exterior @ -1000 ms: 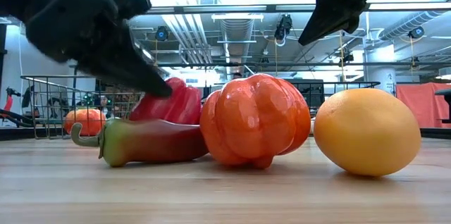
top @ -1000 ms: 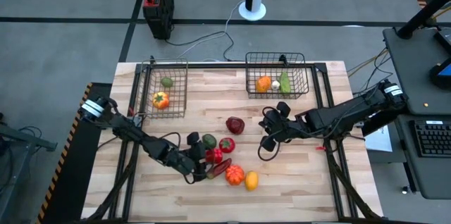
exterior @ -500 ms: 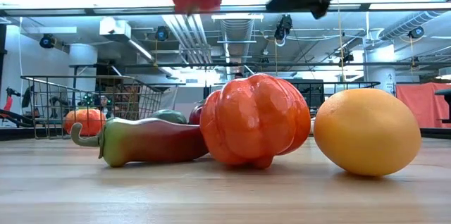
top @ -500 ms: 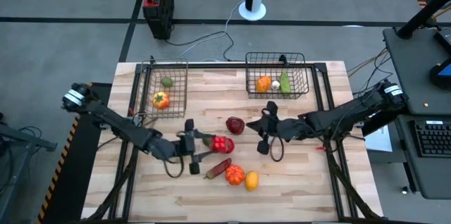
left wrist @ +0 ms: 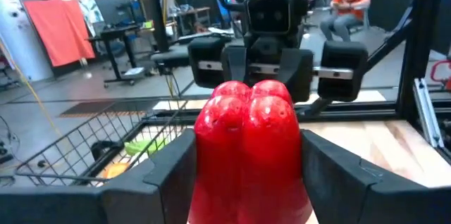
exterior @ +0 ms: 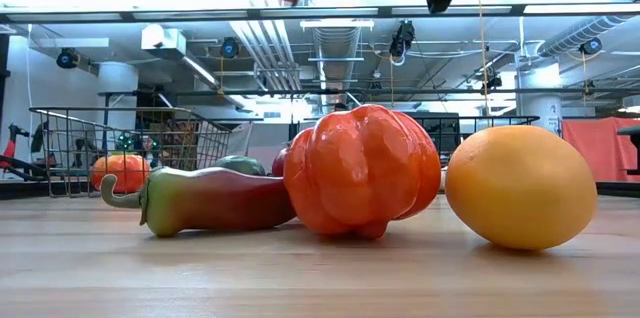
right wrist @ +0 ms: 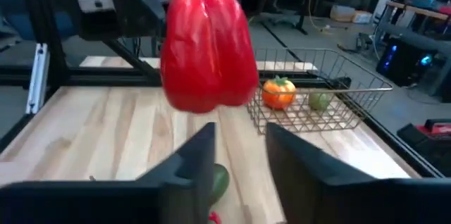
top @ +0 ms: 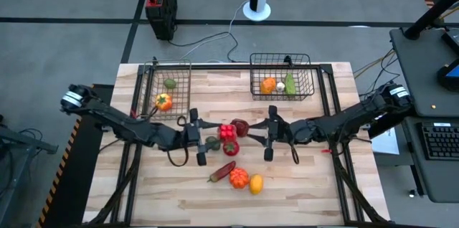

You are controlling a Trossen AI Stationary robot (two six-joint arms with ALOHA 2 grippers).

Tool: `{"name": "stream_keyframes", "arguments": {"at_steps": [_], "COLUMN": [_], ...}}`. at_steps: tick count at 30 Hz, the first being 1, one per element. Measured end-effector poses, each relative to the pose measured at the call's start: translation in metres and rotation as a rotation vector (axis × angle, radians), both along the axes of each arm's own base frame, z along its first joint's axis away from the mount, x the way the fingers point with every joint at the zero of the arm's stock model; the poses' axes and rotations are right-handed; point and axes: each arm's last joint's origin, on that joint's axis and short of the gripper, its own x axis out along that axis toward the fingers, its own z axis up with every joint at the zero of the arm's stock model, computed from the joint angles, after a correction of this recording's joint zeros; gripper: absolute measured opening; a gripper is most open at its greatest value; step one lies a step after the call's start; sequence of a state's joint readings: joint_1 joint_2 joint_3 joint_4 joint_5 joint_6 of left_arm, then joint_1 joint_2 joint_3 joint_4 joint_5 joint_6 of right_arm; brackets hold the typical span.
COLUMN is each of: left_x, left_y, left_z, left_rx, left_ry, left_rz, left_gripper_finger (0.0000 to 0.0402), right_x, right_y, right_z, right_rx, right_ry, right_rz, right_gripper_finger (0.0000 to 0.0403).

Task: Sort produce into baskets
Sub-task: Put the bell pepper into the black wire basket

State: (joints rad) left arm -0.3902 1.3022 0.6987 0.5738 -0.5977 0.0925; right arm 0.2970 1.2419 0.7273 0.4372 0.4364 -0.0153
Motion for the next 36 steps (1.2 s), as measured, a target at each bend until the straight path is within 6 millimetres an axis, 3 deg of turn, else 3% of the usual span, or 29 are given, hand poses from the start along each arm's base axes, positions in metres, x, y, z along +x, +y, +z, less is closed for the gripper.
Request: {"name": "stream_keyframes", "arguments": {"at_steps": [8,13,36], "left_x": [0.013,0.022,0.031], "left_y": [0.002,0.006,0.005], "left_z": [-0.007,-0.014,-0.018], "left_rx": [0.008,0.005,-0.002], "left_ry": [-0.056,-0.071,-0.131], "left_rz": [0.009,0.009,-0.049], "left_gripper_finger": [0.0202,0.0202,0.0202], "right_x": [0.001,0.006,0.015], "right_y": [0.000,0.003,-0.007], "right_z": [0.001,-0.003,0.001], "right_rx": [0.080,0.066,0.038], "right_ry": [-0.031,-0.002,-0.006], "right_rz": [-0.013,0.046,0.005], "right_gripper_finger": [0.0294,0.0359,0.0368]}}
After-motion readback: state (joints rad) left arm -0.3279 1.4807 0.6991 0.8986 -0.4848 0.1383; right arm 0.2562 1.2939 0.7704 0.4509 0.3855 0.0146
